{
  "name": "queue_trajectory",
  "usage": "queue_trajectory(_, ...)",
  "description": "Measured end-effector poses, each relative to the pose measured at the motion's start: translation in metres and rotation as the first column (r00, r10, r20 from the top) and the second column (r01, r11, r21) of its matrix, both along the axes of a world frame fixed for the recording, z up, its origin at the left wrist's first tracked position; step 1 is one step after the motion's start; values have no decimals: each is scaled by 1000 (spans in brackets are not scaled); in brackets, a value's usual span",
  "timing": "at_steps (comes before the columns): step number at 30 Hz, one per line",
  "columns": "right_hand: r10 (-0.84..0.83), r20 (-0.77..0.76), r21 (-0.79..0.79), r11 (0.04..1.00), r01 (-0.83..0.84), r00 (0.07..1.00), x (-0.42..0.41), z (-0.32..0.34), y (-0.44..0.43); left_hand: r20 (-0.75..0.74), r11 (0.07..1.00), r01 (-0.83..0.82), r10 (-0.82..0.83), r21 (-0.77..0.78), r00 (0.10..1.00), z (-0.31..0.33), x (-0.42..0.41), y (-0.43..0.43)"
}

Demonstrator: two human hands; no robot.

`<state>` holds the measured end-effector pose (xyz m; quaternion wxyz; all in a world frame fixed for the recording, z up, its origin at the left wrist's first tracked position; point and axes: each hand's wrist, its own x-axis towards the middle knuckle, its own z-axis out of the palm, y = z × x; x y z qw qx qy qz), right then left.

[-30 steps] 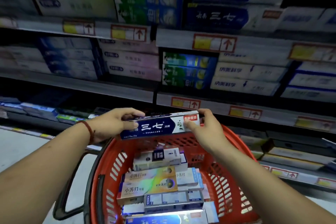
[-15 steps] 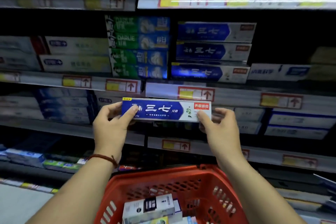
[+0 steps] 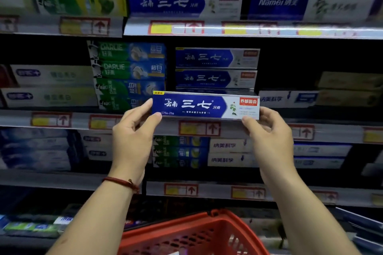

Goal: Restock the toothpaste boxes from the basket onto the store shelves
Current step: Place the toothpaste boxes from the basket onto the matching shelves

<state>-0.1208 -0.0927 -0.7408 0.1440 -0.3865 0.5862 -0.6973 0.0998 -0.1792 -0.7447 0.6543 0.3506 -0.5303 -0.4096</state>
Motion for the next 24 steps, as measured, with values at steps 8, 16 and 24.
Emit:
queue_trajectory(8, 34, -54, -46, 998, -37, 998, -32, 22, -3, 68, 998, 64, -62, -16, 996, 20, -23, -9)
queue_trajectory(16, 35, -85, -33, 999, -38, 996, -40, 25, -24, 56, 993, 117, -117, 4, 992, 20, -32, -25)
queue_trajectory(24, 48, -29, 94, 995, -45, 998, -38, 10, -37, 386, 992, 115, -123, 43, 914, 17, -43, -22)
